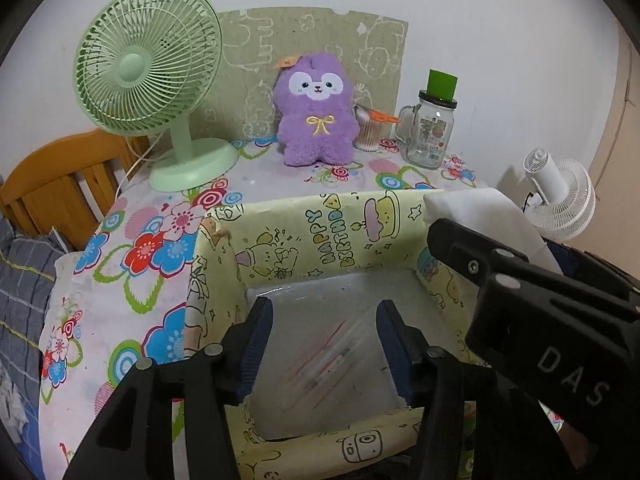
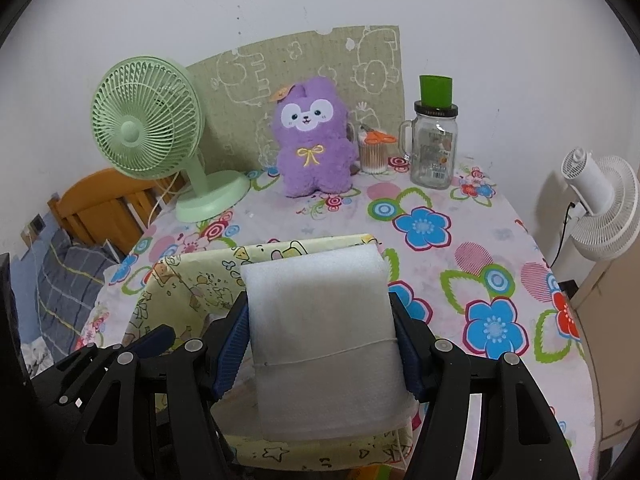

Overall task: Organize soft objects
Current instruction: 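Open the left tool to drop the clear bag in the box while the right tool releases the cloth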

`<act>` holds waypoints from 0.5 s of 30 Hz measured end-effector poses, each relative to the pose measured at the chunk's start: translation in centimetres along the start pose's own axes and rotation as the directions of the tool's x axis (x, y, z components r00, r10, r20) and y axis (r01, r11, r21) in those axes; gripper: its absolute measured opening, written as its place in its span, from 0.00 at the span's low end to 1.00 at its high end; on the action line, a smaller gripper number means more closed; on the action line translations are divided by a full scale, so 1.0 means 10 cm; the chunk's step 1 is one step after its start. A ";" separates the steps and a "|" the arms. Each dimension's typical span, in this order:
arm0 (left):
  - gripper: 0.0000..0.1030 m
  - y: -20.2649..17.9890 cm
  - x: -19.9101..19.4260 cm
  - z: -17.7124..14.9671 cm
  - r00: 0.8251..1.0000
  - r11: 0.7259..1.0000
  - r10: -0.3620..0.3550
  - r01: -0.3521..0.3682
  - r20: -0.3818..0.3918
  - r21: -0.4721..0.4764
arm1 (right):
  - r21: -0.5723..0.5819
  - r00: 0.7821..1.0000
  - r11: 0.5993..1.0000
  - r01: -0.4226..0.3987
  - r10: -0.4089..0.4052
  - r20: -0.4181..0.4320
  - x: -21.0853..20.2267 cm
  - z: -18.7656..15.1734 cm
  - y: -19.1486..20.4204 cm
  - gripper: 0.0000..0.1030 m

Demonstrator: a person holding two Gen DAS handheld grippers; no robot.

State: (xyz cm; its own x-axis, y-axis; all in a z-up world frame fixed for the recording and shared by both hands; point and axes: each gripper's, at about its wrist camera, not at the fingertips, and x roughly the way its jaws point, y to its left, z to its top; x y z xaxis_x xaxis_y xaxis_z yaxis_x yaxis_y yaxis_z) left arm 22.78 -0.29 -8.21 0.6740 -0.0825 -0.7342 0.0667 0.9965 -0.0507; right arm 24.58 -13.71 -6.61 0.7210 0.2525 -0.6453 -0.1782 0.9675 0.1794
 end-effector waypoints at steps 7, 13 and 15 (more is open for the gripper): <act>0.55 0.02 0.06 0.01 1.000 1.000 0.001 -0.001 -0.003 0.004 | -0.008 1.000 1.000 0.003 -0.003 -0.008 0.08 0.02 0.03 0.73; 0.60 0.04 0.06 0.01 1.000 1.000 -0.004 0.004 -0.001 0.003 | -0.014 1.000 1.000 0.005 -0.006 -0.024 0.14 0.02 0.07 0.84; 0.60 0.05 0.06 0.01 1.000 1.000 -0.008 0.008 0.007 0.004 | -0.014 1.000 1.000 0.009 -0.009 -0.030 0.15 0.01 0.07 0.84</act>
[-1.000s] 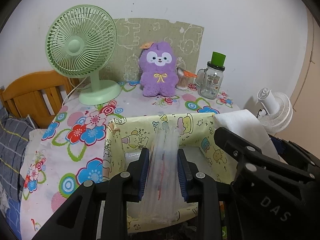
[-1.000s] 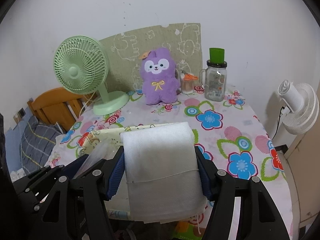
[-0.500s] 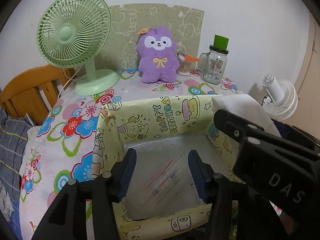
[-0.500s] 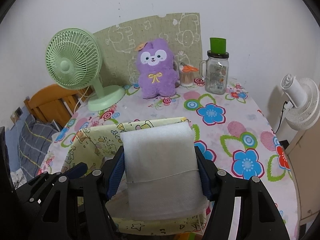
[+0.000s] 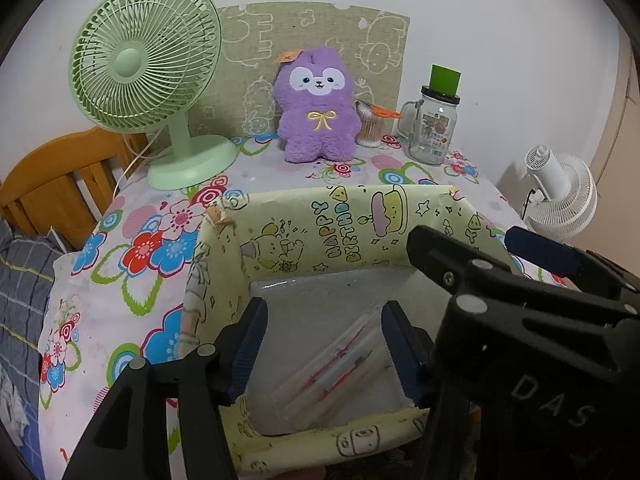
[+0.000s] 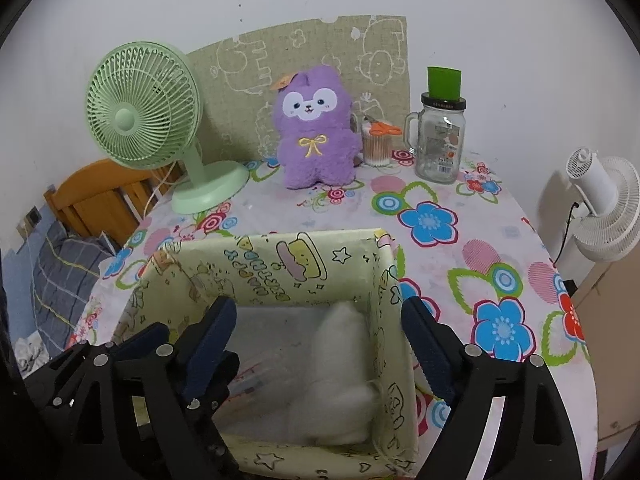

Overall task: Organize soft objects
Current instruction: 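Open the left tool to drop the clear bag in the box while the right tool releases the cloth, then withdraw both tools from the box back over the table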

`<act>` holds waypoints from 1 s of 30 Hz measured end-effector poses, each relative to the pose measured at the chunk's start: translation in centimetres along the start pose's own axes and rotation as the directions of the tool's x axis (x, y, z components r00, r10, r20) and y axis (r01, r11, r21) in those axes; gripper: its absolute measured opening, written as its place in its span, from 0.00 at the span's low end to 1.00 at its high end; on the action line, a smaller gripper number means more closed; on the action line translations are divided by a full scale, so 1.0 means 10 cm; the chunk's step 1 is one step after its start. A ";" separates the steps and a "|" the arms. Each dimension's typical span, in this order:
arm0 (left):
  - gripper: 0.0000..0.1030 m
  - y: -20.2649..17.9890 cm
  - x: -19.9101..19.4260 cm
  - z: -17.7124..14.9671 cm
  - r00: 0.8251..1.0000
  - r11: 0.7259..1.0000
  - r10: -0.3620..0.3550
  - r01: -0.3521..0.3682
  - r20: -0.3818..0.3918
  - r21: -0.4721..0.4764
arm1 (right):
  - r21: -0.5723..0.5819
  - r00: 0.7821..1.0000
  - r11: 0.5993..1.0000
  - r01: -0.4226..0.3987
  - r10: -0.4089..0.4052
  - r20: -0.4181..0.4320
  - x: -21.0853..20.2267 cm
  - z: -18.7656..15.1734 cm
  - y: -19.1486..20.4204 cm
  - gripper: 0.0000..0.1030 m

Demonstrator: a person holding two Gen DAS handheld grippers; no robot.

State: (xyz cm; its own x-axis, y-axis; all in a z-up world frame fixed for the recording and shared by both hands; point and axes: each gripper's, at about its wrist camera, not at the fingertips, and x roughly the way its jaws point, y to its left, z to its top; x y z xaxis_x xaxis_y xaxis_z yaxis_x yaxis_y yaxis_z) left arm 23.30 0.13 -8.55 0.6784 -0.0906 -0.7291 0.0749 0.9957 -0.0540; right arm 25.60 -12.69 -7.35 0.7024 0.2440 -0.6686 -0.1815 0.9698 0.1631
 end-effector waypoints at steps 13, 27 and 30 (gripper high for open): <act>0.74 -0.04 -0.30 -0.03 0.998 1.000 0.004 -0.004 0.063 0.005 | 0.016 1.000 1.000 -0.010 0.010 0.025 -0.26 -0.05 0.00 0.84; 0.88 -0.20 -0.76 -0.17 0.990 1.000 -0.014 0.009 0.143 0.029 | 0.011 0.996 1.000 -0.004 0.003 0.091 -0.77 -0.20 0.01 0.85; 0.89 -0.20 -0.86 -0.21 0.988 1.000 -0.005 0.002 0.156 0.019 | 0.010 0.994 1.000 -0.003 0.001 0.105 -0.87 -0.23 0.01 0.87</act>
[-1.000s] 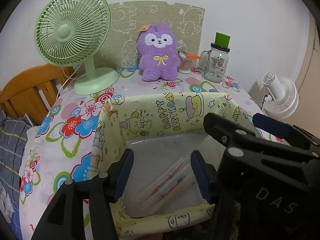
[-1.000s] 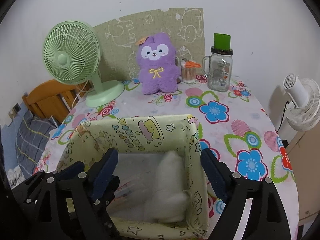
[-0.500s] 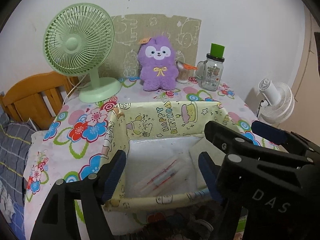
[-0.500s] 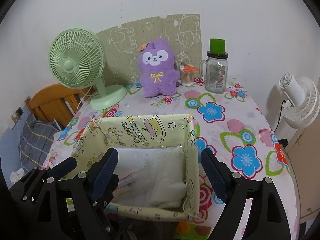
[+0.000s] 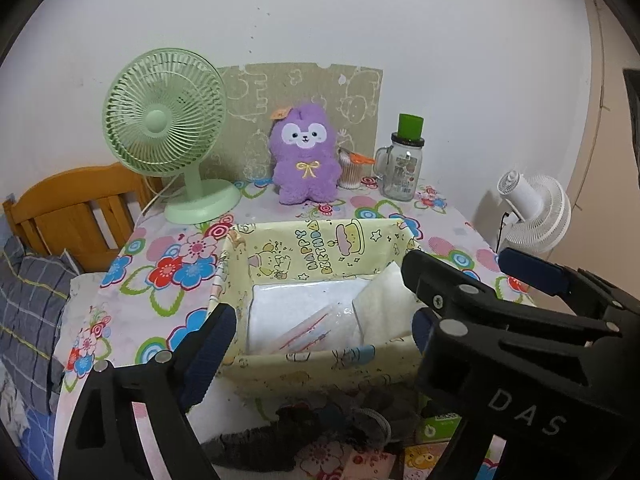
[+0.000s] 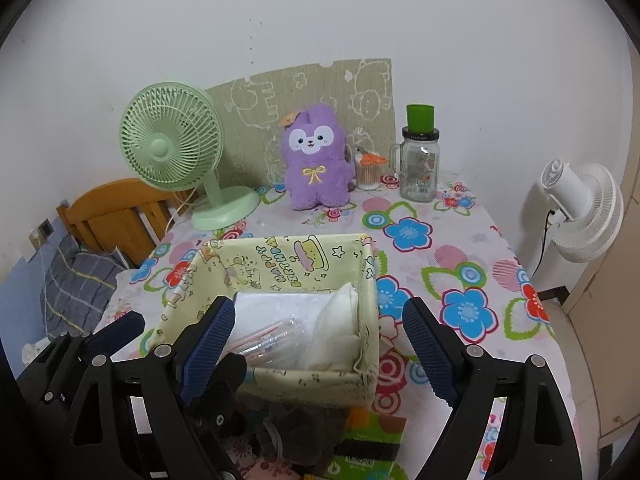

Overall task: Organize soft objects
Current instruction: 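Withdraw both tools from the box back over the table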

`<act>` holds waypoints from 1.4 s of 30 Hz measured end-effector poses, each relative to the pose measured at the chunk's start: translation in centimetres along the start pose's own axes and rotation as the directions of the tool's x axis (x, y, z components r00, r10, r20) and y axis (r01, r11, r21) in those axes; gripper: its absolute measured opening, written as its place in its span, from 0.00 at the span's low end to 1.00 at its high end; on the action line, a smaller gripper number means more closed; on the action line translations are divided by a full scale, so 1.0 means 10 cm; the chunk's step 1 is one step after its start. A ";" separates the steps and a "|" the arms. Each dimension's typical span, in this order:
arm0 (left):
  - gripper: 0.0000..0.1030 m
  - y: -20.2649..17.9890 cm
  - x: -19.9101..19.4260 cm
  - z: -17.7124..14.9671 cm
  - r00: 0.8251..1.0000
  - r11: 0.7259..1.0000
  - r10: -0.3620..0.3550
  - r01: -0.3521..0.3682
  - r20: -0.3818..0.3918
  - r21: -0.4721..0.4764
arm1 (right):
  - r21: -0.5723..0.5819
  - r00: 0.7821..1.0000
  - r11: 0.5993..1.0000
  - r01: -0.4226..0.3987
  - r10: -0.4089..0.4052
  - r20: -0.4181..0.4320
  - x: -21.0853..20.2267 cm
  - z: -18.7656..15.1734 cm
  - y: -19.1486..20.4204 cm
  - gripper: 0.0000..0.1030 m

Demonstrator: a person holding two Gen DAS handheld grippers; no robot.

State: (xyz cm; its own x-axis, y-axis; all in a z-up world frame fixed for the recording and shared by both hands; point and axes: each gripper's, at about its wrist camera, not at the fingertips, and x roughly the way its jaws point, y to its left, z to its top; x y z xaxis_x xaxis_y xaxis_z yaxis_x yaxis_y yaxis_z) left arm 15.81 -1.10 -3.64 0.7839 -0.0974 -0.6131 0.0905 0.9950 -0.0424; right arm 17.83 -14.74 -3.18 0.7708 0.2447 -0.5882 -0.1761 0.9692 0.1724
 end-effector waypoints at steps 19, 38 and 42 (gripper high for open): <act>0.97 -0.09 -0.53 -0.12 0.997 1.000 0.025 -0.026 0.070 0.003 | -0.032 0.996 0.999 0.015 -0.012 0.090 -0.64 -0.15 0.09 0.92; 1.00 -0.13 -0.96 -0.28 0.993 1.000 0.019 -0.019 0.121 0.004 | -0.044 0.987 0.998 0.033 -0.026 0.159 -1.14 -0.33 0.18 1.00; 1.00 -0.14 -1.01 -0.33 0.992 1.000 0.019 -0.019 0.123 0.002 | -0.046 0.986 0.998 0.034 -0.026 0.163 -1.19 -0.38 0.18 1.00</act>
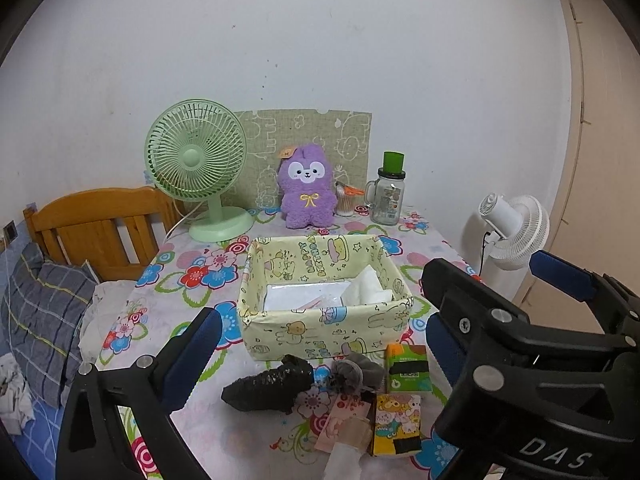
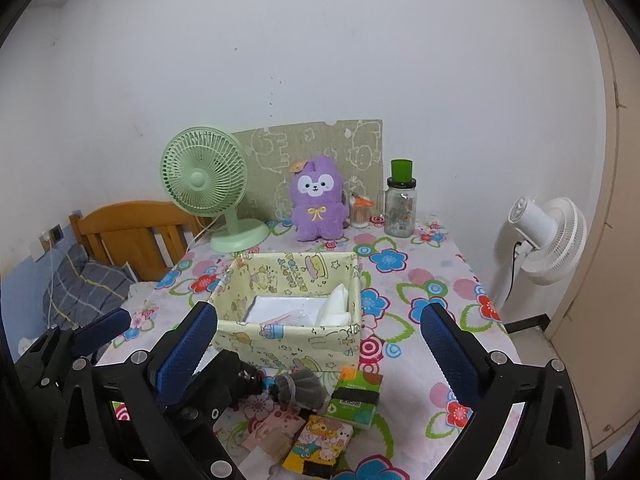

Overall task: Organize soft objects
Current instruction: 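Withdraw both tools from the box back over the table, then move the left tool to the black plastic bag while the right tool approaches the grey knit item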

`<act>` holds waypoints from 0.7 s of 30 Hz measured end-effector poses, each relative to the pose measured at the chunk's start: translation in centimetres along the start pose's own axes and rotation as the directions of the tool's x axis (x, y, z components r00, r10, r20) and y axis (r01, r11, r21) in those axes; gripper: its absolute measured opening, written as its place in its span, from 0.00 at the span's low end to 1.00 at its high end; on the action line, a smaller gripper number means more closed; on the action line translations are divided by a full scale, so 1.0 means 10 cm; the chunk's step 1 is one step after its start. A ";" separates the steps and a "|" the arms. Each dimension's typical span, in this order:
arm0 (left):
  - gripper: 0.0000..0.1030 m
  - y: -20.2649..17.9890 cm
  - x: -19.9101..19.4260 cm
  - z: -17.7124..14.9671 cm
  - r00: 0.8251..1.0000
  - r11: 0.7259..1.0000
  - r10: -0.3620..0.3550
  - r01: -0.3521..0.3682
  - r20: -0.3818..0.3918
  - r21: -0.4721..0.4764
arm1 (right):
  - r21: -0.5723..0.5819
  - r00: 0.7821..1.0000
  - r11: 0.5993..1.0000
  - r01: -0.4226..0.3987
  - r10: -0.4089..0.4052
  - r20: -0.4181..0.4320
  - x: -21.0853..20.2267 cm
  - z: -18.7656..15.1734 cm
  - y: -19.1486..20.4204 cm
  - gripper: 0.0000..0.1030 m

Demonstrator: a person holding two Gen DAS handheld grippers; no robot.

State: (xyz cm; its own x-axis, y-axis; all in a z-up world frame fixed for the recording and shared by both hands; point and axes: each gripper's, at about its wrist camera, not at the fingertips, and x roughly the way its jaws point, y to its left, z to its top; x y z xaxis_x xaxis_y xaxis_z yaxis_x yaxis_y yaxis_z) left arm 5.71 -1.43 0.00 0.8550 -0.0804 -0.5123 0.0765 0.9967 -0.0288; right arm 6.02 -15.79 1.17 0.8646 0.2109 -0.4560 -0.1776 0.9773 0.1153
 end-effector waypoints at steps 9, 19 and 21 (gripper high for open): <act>1.00 -0.01 -0.04 -0.09 1.000 1.000 -0.003 0.003 -0.004 -0.008 | -0.004 1.000 1.000 0.014 -0.014 -0.009 -0.07 -0.11 -0.02 1.00; 1.00 -0.05 -0.04 -0.23 1.000 1.000 -0.016 0.016 -0.016 -0.008 | 0.000 0.999 1.000 0.016 -0.016 -0.028 -0.08 -0.24 -0.05 1.00; 1.00 -0.05 -0.03 -0.26 1.000 1.000 -0.018 0.018 -0.021 -0.008 | 0.003 1.000 1.000 0.017 -0.017 -0.025 -0.08 -0.27 -0.06 1.00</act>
State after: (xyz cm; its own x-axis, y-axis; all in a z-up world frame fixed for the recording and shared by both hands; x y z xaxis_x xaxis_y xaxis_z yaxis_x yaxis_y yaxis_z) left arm 4.10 -1.88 -2.02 0.8424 -0.0980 -0.5298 0.0879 0.9951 -0.0444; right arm 4.16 -16.51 -0.94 0.8553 0.1949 -0.4801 -0.1616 0.9807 0.1103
